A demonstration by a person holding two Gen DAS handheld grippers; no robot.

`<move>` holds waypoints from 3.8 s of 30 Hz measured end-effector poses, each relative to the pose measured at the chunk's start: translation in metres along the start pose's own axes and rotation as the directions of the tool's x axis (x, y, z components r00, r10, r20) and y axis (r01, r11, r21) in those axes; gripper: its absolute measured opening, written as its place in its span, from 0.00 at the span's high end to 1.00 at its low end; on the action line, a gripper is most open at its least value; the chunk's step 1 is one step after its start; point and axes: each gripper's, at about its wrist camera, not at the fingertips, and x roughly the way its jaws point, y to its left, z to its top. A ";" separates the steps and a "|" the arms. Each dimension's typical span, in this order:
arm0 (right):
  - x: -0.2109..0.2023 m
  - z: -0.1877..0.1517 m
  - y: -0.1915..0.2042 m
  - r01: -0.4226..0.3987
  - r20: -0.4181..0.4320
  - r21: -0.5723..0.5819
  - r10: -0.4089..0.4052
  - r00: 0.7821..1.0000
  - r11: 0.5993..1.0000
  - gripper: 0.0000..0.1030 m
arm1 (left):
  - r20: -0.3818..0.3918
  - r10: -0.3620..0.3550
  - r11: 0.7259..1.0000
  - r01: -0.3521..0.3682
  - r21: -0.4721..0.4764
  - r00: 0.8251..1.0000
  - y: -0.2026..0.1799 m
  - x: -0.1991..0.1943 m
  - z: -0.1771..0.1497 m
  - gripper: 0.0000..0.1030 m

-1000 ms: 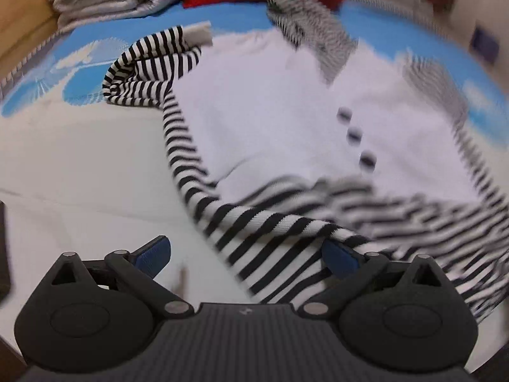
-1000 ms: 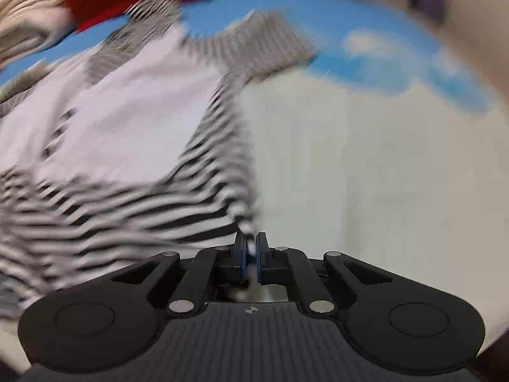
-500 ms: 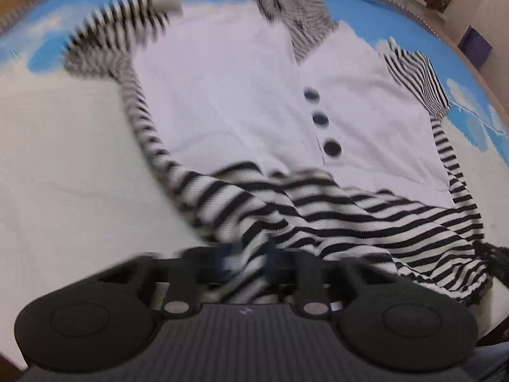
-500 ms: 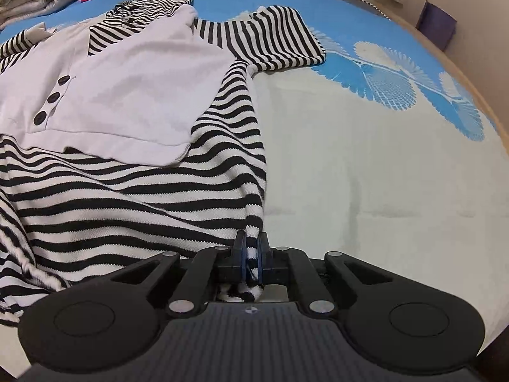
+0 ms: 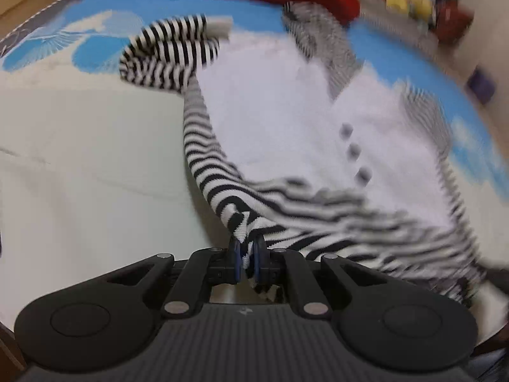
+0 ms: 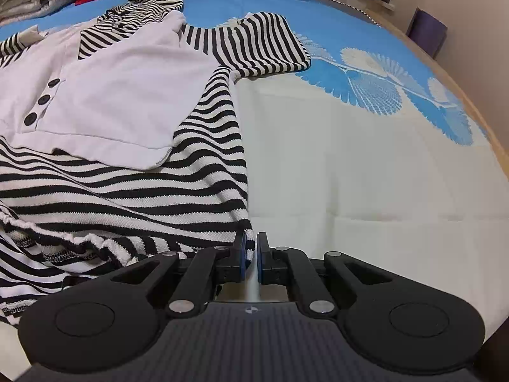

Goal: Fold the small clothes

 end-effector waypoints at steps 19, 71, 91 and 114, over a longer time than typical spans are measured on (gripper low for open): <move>0.005 -0.003 0.035 0.070 0.012 -0.113 -0.070 0.998 0.991 0.94 | 0.039 -0.071 0.987 0.065 0.144 0.997 -0.102 0.066 0.023 0.94; -0.009 -0.014 0.018 0.016 0.026 -0.051 -0.015 1.000 0.999 0.28 | -0.082 -0.009 0.984 0.024 0.177 0.997 -0.073 0.063 0.002 0.00; -0.002 -0.005 0.010 -0.036 0.018 -0.022 0.036 0.999 0.999 0.23 | -0.037 -0.220 0.968 0.214 -0.131 0.975 -0.064 0.076 0.032 0.00; -0.012 -0.010 0.007 -0.072 0.019 0.003 0.072 0.997 0.997 0.36 | 0.075 -0.143 0.990 0.143 -0.002 0.987 -0.062 0.051 0.035 0.35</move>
